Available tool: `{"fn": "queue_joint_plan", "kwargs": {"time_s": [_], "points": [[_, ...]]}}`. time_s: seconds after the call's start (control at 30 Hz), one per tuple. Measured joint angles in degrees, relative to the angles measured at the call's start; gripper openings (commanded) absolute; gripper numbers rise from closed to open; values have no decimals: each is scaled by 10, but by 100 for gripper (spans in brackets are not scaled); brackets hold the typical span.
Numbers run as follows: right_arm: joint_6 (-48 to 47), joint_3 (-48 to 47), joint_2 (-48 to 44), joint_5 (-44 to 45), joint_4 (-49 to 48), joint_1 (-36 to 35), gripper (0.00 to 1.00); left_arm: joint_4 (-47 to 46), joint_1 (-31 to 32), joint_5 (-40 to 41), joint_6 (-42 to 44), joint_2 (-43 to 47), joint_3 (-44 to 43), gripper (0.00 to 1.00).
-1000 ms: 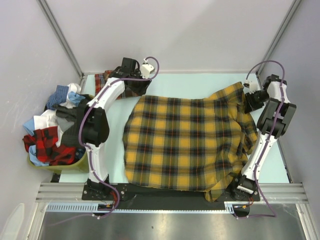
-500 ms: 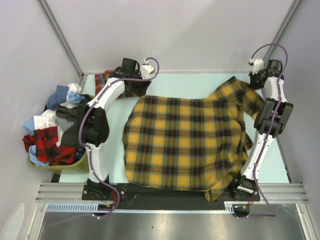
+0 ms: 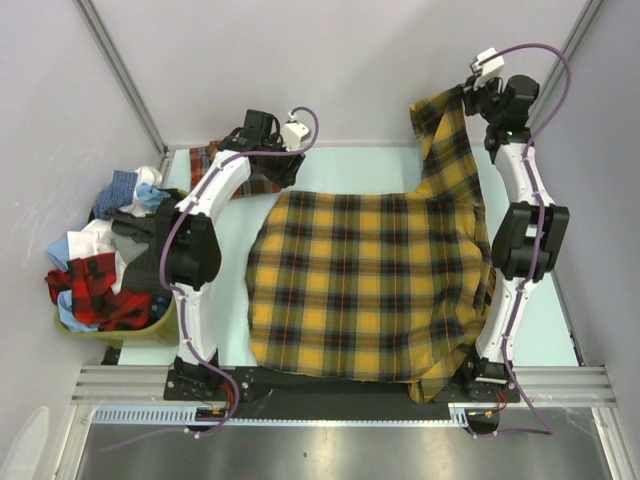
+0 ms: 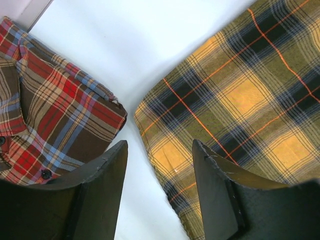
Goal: Fold and stack the long sleeve shirts
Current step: Fold the shirt
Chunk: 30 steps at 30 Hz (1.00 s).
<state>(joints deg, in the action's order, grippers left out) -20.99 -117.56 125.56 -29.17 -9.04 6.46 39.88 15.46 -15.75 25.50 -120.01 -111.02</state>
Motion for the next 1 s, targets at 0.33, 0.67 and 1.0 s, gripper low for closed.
{"fn": "queue_joint_plan", "kwargs": {"time_s": [0.33, 0.67, 1.0], "points": [[21, 195, -186, -47, -42, 37, 0, 33, -1, -48, 99, -137, -169, 56], [14, 233, -210, -51, -15, 30, 0, 67, -1, -20, 238, -228, -199, 55], [3, 231, -199, -40, 5, 28, 0, 74, -1, -9, 278, -234, -198, 41]]}}
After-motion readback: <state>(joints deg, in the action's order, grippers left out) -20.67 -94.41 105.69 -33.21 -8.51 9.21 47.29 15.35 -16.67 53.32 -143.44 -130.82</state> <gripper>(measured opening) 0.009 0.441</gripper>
